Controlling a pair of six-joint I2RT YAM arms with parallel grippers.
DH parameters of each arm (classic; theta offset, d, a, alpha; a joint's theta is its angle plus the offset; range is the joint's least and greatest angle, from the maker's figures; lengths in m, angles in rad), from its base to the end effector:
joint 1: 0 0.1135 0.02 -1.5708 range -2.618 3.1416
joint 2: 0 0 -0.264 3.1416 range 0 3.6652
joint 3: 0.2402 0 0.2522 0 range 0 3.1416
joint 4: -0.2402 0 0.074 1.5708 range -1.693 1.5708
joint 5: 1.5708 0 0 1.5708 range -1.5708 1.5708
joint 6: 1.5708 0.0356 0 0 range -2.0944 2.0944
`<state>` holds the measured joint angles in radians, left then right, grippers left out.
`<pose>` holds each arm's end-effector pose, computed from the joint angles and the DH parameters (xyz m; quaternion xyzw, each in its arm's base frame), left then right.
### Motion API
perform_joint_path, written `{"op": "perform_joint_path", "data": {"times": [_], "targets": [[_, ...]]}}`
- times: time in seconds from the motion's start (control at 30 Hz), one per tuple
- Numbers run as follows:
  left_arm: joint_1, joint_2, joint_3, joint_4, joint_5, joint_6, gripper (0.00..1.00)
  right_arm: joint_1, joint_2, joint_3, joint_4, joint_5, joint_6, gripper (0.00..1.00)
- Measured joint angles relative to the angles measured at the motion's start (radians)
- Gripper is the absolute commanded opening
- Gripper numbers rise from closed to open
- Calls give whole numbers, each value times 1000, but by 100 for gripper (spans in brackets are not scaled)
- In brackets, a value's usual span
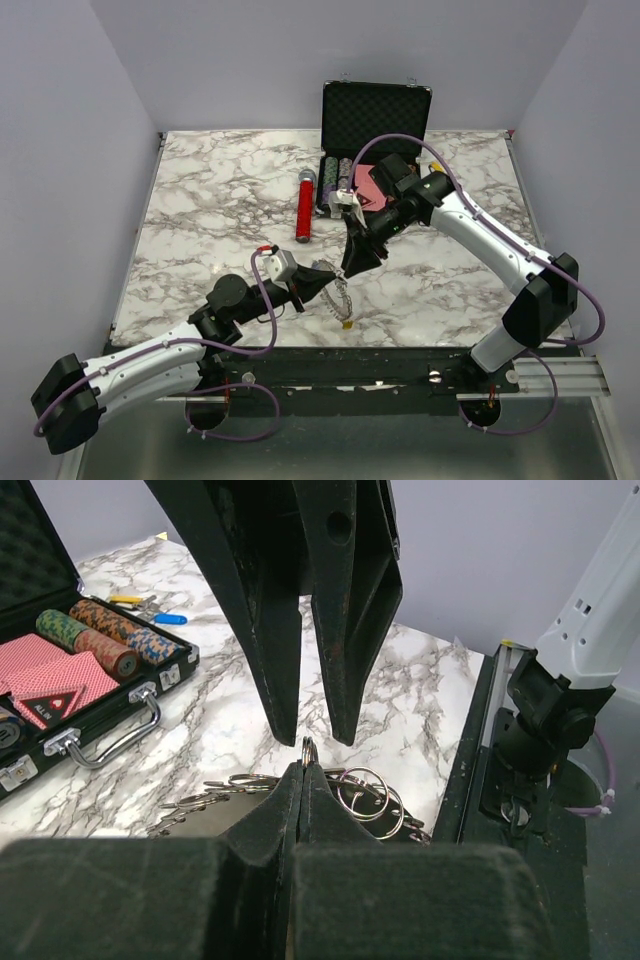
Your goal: Put the keys on the keyring
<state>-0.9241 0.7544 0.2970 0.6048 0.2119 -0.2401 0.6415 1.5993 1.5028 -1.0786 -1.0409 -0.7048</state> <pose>0.1034 -0.1494 0.2559 0.2933 0.5850 -0.4717 0.5910 0.2321 0.2117 0.3286 -0.6068 0.6042 0.4819 0.1859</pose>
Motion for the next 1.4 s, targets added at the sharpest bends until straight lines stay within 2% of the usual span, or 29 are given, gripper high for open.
{"op": "perform_joint_path", "data": {"times": [0.13,0.33,0.43,0.77,0.83,0.9,1.17,1.2,1.3,1.4], "targets": [[0,12,0,10,0,-4,0,2,3,-5,8,0,6,30],[0,26,0,25,0,-12,0,6,8,-5,14,-1,18,29],[0,27,0,29,0,-15,0,8,10,-6,16,-1,23,21],[0,31,0,43,-7,-20,0,14,11,-14,24,-10,32,20],[0,33,0,45,-10,-21,0,14,11,-14,24,-13,32,15],[0,35,0,46,-10,-23,0,14,11,-14,24,-16,32,1],[0,35,0,47,-17,-39,0,14,13,-14,28,-15,20,0],[0,35,0,46,-17,-39,5,14,13,-14,28,-14,16,0],[0,28,0,40,-16,-38,41,14,13,-13,27,-15,5,0],[3,-13,0,11,-5,-30,57,16,13,-13,14,5,-4,0]]}}
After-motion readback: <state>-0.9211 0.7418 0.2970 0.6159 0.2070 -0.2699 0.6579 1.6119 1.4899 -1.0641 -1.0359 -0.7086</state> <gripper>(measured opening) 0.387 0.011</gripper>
